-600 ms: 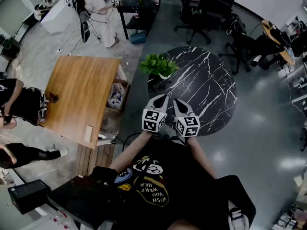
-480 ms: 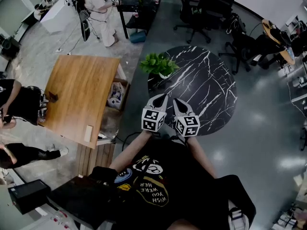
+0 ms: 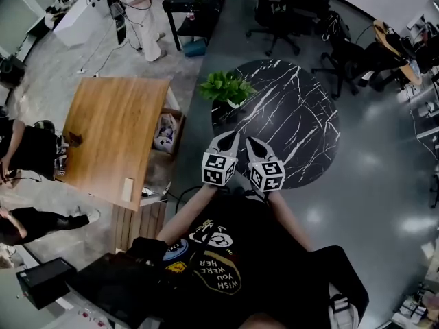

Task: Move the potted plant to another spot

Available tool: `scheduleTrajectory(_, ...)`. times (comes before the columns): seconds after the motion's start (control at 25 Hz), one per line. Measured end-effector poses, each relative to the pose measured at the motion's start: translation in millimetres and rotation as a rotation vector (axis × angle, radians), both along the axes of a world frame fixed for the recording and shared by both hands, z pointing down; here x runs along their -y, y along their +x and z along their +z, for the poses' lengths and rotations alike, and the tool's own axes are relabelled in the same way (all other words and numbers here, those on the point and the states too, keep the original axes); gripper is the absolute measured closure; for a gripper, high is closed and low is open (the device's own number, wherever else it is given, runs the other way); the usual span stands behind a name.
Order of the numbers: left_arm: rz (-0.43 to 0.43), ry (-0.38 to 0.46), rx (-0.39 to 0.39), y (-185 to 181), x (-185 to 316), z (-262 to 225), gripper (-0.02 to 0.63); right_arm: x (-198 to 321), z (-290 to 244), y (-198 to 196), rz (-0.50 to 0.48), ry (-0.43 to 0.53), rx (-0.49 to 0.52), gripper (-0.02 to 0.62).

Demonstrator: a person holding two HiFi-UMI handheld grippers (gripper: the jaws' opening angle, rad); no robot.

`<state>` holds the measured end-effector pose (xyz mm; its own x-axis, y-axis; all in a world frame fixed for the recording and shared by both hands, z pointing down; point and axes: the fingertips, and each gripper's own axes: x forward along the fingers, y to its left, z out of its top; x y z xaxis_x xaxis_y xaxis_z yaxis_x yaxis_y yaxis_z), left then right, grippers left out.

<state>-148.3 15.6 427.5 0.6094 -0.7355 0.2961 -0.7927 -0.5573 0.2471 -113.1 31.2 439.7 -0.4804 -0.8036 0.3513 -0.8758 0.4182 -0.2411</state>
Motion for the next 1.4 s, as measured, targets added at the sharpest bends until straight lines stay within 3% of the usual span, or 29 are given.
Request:
scheduleTrajectory(0.64,0.024,-0.026,-0.031,-19,14,16,0.601,6,21,-6,0.045,-0.048,0.003,0.593)
scheduleTrajectory(0.92,0.022,-0.047,-0.030,-7,31,35,0.601,24,35,2,-0.013,-0.048,0.012,0.592)
scheduleTrajectory(1.4,-0.113,-0.121,0.042,13,108,116,0.602,106,97,18,-0.187,-0.017,0.038,0.556)
